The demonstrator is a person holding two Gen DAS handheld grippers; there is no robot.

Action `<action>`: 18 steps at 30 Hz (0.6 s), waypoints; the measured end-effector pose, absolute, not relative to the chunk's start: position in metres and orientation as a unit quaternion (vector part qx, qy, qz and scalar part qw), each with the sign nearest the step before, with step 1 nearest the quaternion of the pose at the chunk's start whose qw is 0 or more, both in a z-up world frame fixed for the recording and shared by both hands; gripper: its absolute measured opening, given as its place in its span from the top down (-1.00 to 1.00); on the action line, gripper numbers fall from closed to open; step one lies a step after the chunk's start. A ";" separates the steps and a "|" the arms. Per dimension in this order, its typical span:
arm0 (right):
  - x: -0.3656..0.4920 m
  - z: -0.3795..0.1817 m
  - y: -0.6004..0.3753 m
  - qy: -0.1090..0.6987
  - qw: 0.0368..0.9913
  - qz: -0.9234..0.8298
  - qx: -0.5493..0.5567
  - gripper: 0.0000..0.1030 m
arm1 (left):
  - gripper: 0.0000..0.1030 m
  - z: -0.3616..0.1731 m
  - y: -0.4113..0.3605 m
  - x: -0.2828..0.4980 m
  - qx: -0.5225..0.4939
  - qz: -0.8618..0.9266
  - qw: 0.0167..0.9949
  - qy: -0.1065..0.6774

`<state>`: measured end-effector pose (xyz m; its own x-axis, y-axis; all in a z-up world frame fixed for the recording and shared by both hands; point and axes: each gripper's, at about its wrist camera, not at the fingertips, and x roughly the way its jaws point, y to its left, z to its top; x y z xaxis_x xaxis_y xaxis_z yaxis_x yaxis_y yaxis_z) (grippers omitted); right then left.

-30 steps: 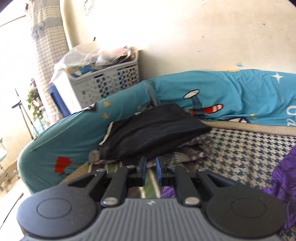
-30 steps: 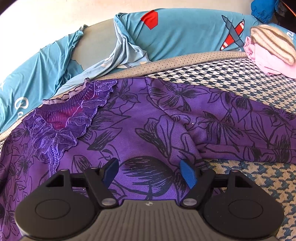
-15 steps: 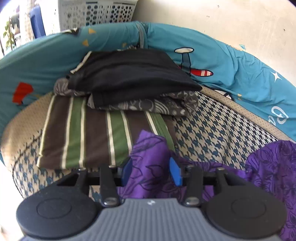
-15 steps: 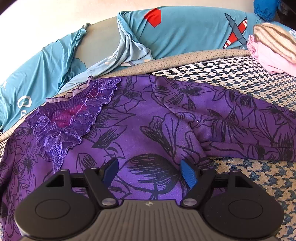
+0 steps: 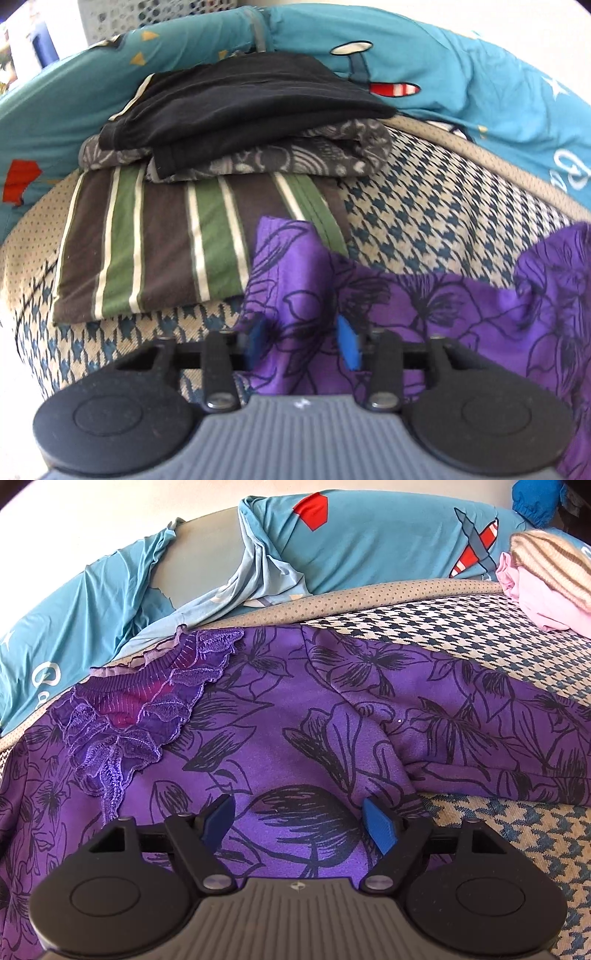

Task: Fold clothes
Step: 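Pinch the purple sleeve with the left gripper and lift it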

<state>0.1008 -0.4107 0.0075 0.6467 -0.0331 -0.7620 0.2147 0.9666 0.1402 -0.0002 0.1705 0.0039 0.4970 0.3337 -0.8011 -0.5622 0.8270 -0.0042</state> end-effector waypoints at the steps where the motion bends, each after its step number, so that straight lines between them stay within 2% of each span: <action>1: 0.101 0.007 -0.410 0.415 0.901 -0.069 0.108 -0.50 | 0.69 0.003 0.169 0.000 -0.130 0.257 0.856 0.429; 3: 0.101 0.007 -0.410 0.415 0.901 -0.069 0.107 -0.50 | 0.84 0.004 0.165 -0.001 -0.121 0.253 0.860 0.426; 5: 0.102 0.007 -0.410 0.415 0.901 -0.070 0.107 -0.51 | 0.89 0.005 0.160 -0.003 -0.107 0.256 0.866 0.415; 12: 0.102 0.008 -0.410 0.414 0.901 -0.070 0.110 -0.51 | 0.91 0.037 0.136 -0.013 -0.003 0.316 0.896 0.313; 18: 0.103 0.007 -0.409 0.415 0.901 -0.072 0.108 -0.51 | 0.91 0.059 0.125 -0.025 0.034 0.363 0.900 0.241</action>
